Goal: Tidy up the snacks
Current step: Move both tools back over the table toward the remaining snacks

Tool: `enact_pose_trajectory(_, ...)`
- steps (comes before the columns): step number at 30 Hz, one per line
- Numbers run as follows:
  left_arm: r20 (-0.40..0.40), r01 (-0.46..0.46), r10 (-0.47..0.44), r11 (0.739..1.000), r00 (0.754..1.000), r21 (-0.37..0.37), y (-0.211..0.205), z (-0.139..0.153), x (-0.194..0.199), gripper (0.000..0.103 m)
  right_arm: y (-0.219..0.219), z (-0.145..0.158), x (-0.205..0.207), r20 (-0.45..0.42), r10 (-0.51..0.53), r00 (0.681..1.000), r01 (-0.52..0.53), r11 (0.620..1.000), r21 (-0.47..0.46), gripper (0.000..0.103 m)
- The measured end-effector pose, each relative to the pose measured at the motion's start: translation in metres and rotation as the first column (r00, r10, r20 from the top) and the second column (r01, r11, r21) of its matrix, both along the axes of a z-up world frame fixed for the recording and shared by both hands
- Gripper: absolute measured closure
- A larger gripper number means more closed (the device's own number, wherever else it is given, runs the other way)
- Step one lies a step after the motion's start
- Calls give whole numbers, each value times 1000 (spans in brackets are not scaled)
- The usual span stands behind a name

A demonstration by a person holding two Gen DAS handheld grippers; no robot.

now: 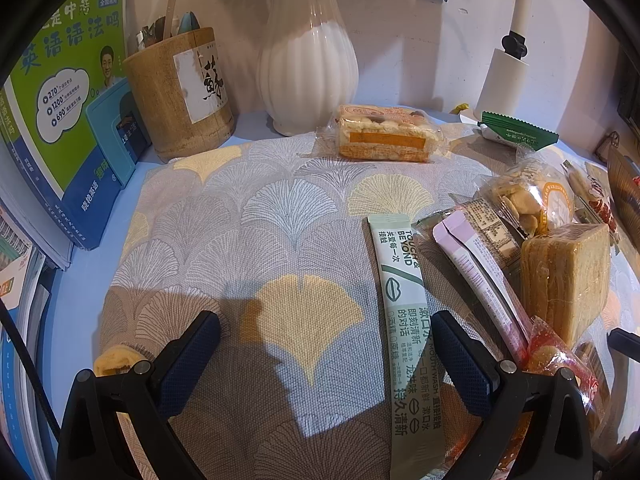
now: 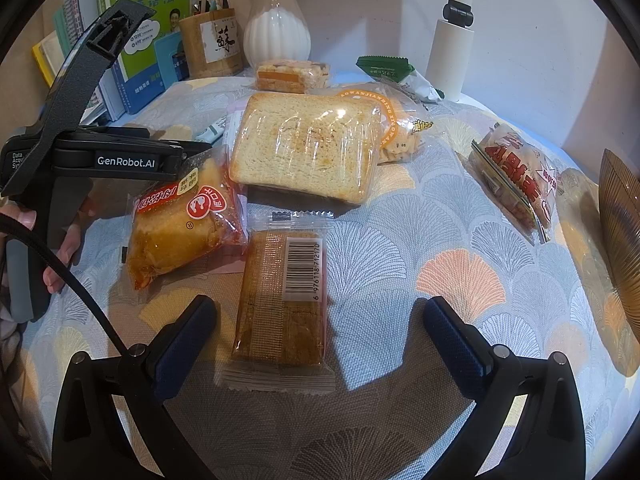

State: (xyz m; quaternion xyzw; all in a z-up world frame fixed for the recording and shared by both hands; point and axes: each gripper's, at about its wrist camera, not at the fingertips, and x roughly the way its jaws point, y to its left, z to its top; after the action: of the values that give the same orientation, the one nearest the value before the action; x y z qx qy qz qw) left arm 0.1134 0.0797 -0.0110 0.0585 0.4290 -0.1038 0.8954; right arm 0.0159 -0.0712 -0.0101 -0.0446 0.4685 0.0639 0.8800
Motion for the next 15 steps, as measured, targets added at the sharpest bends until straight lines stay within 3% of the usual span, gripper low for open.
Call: enact_pose_trajectory(15, -1, 1, -1, 1000, 1000, 1, 0, 1, 0, 0, -2, -7, 3, -1, 1, 1000, -1, 1000, 0, 0)
